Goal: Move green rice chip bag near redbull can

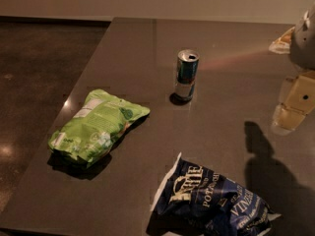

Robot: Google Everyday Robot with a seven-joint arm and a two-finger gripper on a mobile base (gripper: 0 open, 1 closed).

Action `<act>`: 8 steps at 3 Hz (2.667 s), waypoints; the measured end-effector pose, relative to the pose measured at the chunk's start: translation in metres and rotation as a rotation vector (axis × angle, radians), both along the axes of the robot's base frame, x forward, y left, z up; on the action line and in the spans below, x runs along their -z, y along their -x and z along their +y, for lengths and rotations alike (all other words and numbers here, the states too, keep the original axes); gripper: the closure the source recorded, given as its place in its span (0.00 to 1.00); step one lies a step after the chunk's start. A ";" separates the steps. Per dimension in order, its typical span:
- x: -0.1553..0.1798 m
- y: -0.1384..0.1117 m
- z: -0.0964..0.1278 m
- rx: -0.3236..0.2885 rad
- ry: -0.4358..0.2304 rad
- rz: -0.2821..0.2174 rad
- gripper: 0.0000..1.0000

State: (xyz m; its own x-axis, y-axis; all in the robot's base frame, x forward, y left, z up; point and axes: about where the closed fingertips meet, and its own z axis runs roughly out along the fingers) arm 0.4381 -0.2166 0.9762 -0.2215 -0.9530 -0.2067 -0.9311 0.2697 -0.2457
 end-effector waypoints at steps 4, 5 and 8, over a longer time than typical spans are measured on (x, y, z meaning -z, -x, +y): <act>0.028 0.017 0.090 0.031 -0.123 0.053 0.00; 0.050 0.022 0.128 0.112 -0.180 0.068 0.00; 0.097 0.004 0.221 0.353 -0.316 0.014 0.00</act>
Offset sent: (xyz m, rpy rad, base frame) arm -0.0001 0.0176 -0.0032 0.0460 0.0608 0.0224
